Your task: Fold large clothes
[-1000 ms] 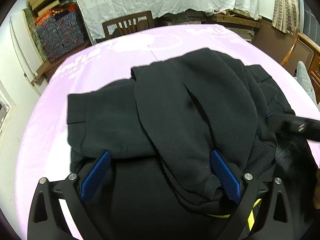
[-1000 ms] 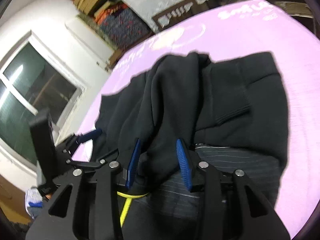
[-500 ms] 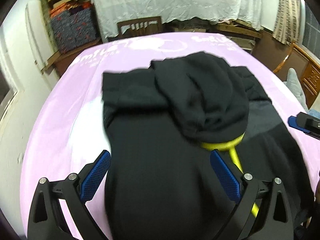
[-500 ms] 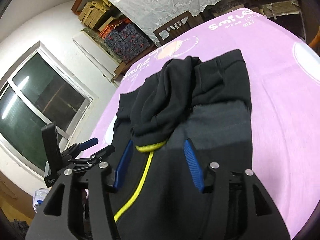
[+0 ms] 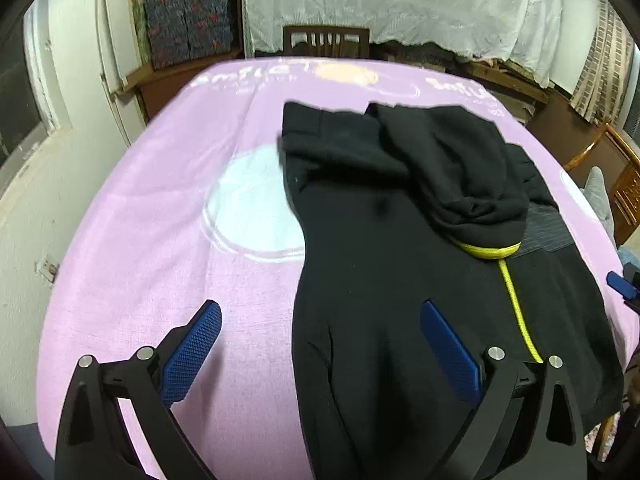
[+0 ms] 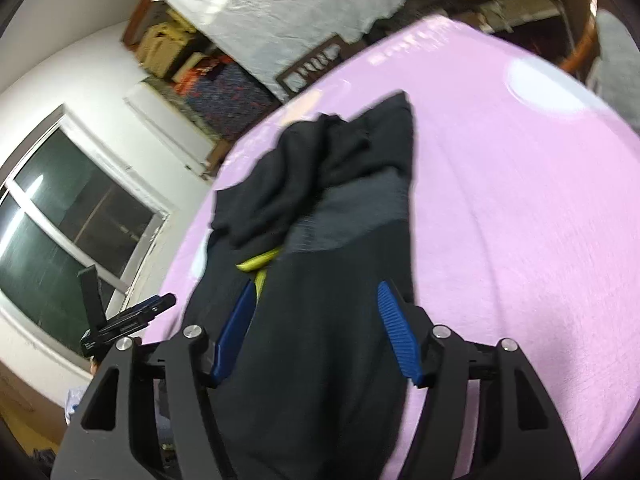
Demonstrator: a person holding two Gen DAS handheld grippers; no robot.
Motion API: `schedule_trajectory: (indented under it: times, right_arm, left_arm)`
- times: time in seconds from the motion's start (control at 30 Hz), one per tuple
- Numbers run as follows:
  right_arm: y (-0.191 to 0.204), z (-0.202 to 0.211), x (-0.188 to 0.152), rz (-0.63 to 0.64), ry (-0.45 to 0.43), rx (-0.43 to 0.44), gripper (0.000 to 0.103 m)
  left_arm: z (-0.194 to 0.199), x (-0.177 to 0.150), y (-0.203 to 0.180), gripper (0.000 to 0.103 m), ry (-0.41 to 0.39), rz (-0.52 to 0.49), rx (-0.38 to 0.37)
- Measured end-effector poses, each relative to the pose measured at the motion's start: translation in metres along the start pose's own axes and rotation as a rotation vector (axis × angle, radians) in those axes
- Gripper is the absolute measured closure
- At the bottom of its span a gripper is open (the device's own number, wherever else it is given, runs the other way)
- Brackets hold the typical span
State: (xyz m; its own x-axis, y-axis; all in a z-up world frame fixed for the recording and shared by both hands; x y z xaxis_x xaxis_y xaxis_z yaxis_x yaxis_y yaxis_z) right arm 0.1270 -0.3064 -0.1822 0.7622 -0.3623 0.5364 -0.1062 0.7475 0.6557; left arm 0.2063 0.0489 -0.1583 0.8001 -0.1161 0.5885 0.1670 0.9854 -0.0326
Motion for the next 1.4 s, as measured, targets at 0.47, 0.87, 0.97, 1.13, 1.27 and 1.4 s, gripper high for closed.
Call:
schedule_trajectory:
  times: [0.47,0.87,0.97,1.13,1.27,1.4]
  right_arm:
    - [-0.014,-0.02,-0.012,-0.033,0.109,0.025,0.039]
    - [0.013,0.018,-0.066,0.036,0.146,0.102,0.039]
    - [0.023,0.028,-0.084,0.054,0.153,0.137,0.039]
    - [0.035,0.03,-0.096,0.117,0.151,0.115,0.039]
    - [0.031,0.023,-0.098,0.115,0.151,0.128,0.041]
    - [0.024,0.021,-0.097,0.107,0.145,0.107,0.059]
  left_arm:
    - [-0.022,-0.024,-0.008,0.005,0.126,0.021,-0.227]
    - [0.029,-0.097,-0.041,0.005,0.142,-0.013,-0.455]
    - [0.037,-0.107,-0.051,0.005,0.131,-0.015,-0.499]
    - [0.04,-0.111,-0.056,0.006,0.083,-0.039,-0.493]
    - [0.035,-0.104,-0.053,0.016,0.078,-0.03,-0.501]
    - [0.031,-0.098,-0.055,0.025,0.08,-0.02,-0.496]
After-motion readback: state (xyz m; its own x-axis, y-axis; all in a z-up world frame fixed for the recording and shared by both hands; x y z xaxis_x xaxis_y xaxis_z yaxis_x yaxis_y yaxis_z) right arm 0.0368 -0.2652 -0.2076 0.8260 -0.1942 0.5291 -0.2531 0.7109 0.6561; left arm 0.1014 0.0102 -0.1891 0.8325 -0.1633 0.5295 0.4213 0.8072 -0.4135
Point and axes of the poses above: each gripper's, at about its wrist camera, not at the fingertips, and z roughly against the way its jaws point, y to its left, x to its top, the point moved 8 cm from there along -z, roughly the way its jaws point, and after that the axes turned 2 degrees about y, right-handed, at the moved point
